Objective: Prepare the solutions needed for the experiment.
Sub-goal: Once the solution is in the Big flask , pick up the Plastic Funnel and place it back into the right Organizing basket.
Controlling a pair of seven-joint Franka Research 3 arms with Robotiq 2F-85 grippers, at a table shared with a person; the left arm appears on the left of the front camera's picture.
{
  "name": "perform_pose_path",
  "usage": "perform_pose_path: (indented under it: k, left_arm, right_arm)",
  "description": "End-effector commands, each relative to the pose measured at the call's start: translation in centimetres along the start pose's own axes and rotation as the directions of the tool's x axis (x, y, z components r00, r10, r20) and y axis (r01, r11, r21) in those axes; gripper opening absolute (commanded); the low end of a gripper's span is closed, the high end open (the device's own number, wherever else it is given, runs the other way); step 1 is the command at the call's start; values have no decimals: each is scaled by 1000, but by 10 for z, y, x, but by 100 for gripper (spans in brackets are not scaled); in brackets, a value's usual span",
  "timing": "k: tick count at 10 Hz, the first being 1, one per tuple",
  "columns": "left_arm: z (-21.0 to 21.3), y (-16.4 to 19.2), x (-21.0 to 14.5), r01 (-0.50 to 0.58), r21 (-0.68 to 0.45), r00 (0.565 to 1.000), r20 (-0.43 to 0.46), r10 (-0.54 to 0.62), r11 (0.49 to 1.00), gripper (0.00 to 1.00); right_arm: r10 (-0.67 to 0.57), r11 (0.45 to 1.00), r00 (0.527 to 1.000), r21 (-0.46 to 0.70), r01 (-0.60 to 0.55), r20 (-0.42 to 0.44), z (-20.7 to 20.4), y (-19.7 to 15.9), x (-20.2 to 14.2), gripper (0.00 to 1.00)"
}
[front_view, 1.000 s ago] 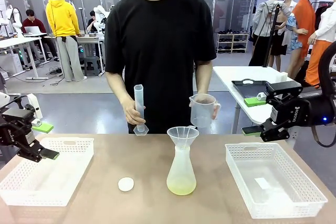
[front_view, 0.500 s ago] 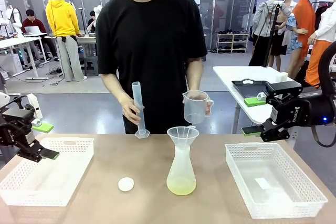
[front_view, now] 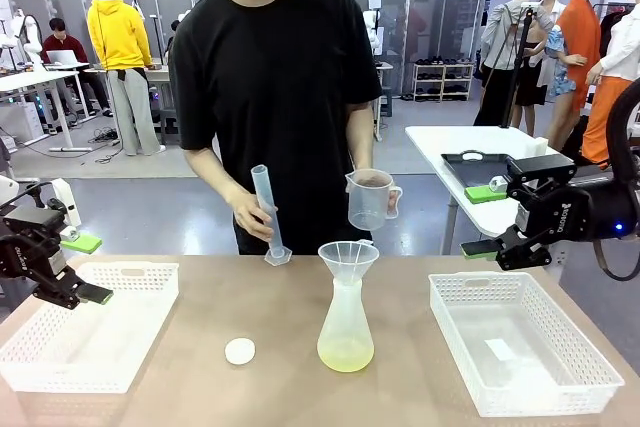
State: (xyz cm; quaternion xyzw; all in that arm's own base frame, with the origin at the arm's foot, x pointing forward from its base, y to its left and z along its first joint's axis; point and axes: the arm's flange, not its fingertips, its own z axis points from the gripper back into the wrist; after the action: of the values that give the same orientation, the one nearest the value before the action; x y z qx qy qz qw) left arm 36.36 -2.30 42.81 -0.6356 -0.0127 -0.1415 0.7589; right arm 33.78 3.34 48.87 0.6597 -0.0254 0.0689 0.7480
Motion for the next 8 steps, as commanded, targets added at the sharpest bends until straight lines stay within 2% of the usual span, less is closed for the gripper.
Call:
perform_pose_path:
  k: [1,7,8]
  left_arm:
    - [-1,-2,-1,8,-19,1000,5,-8,1000,100]
    - [-1,-2,-1,8,-19,1000,5,-8,1000,100]
    - [-1,-2,-1,8,-19,1000,5,-8,1000,100]
  right_arm:
    - [2,1000,1000,-1,-2,0,0,1,0,86]
    - [0,1000,1000,0,0,0,0,0,0,86]
    - [34,996,999,-76,-36,-27,-6,10,8,86]
